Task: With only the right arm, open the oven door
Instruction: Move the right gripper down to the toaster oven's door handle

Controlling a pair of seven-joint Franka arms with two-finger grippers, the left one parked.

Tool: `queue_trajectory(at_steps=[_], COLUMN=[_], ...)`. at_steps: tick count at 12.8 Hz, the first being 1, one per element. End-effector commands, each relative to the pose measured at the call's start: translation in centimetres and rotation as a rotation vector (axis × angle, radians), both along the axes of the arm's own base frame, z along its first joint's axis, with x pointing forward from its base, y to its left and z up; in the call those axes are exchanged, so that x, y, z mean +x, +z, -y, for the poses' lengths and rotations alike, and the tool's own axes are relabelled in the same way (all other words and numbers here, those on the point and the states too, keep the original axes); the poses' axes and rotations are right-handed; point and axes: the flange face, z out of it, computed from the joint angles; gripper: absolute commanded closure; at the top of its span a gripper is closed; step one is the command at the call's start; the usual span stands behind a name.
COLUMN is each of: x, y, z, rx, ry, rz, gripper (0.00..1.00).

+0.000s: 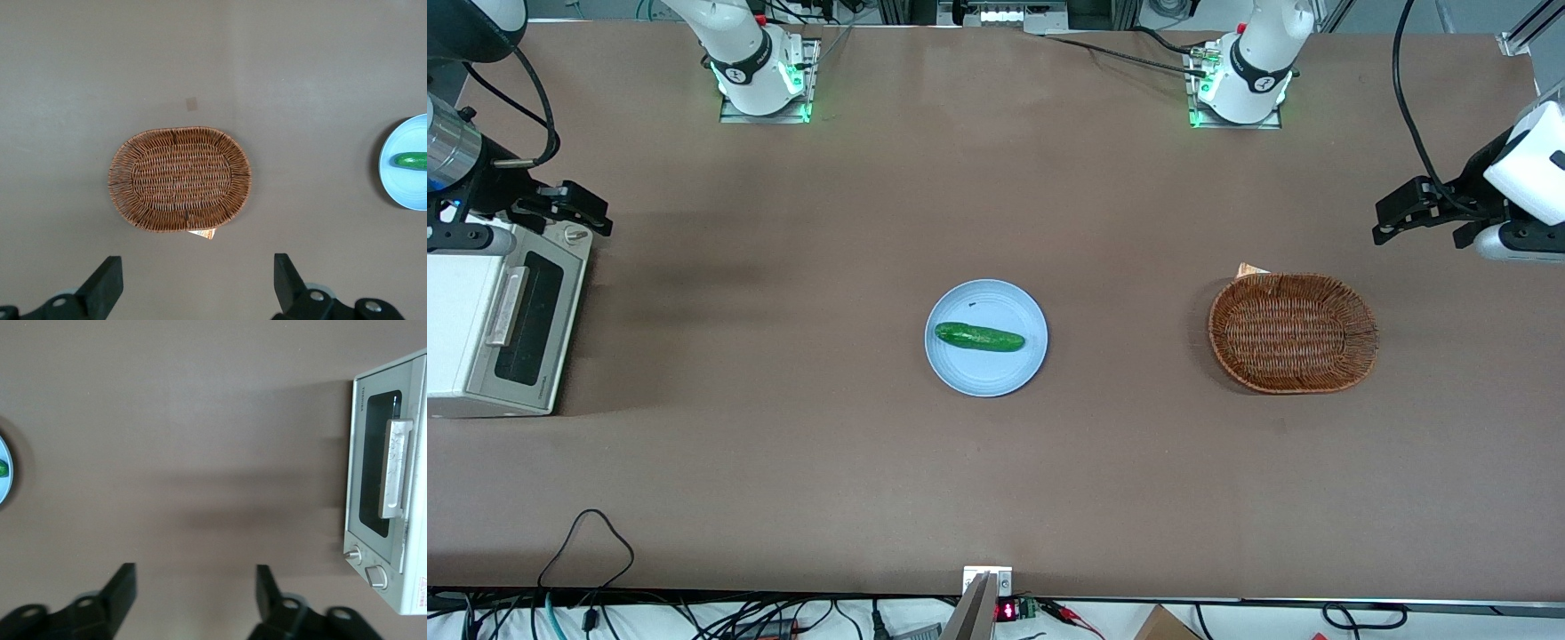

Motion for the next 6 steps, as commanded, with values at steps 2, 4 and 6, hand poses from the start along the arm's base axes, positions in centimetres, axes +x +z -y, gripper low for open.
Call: queue_trajectory(at_steps=[2, 4, 6], x=[0.37, 0.4, 0.3], y=[0.08, 0.06, -0.12], z=[0.29, 0.24, 0.31], rx=[0.014, 0.011, 0.003], ry=[0.001, 0.004, 0.004], rz=[-0.009, -0.011, -0.024], gripper=[0.93, 0.98, 0.98])
